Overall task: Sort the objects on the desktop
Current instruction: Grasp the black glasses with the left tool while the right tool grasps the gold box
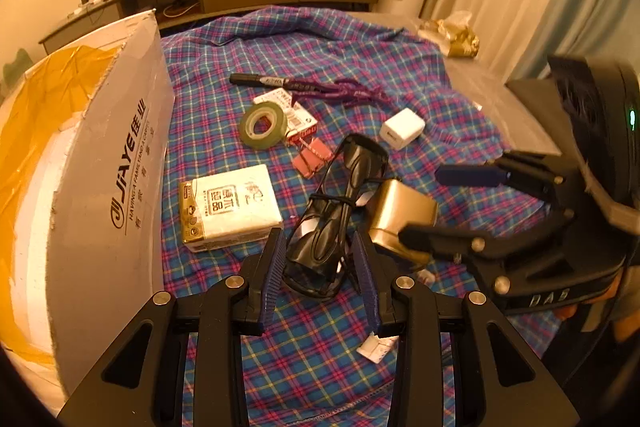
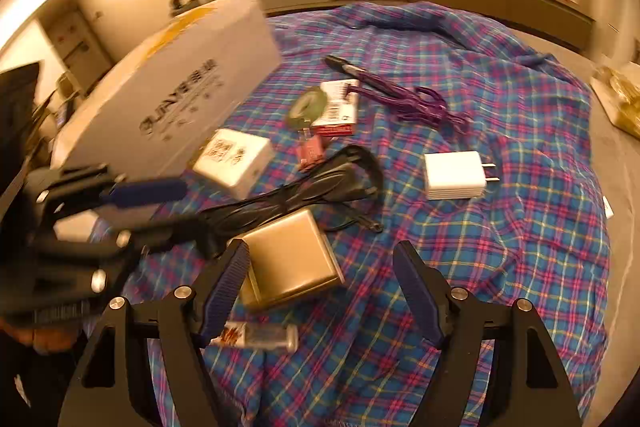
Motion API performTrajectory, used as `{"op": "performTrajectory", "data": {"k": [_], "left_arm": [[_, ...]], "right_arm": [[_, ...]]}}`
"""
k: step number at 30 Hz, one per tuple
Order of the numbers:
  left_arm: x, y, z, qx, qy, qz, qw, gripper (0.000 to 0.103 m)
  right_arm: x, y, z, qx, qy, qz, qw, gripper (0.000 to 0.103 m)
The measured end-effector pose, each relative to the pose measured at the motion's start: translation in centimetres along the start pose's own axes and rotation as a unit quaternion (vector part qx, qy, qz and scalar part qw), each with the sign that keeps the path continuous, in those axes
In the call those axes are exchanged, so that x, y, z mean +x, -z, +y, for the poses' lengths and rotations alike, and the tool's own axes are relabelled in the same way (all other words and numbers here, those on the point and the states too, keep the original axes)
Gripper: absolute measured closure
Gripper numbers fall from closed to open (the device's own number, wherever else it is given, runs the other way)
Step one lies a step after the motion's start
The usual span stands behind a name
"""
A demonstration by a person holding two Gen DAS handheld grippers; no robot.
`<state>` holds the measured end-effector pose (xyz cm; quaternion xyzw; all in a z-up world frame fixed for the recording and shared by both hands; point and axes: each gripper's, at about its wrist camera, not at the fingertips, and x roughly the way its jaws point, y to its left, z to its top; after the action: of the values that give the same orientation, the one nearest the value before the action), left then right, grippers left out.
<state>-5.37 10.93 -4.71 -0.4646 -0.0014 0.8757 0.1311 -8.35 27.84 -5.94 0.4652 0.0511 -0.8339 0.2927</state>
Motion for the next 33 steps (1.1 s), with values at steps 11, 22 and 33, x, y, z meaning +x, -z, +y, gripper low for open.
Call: {"op": "performTrajectory", "data": {"k": [11, 22, 33], "left_arm": [[2.4, -0.9, -2.1, 0.040, 0.024, 0.016, 0.9988, 0.066], [5.2, -1.2, -2.0, 0.041, -0.001, 0.022, 0.9989, 0.092], [1.2, -2.4, 0.0, -0.011, 0.028, -0.027, 0.9992, 0.090]], "right_arm": [[1.0, 1.0, 1.4, -0.038, 0.008, 0.010, 0.999, 0.051], [-1.2, 1.0, -1.7, 0.015, 0.040, -0.011, 0.999, 0.051], [-3.2, -0.5, 0.4, 0.021, 0.062, -0.041, 0.997, 0.051]]}}
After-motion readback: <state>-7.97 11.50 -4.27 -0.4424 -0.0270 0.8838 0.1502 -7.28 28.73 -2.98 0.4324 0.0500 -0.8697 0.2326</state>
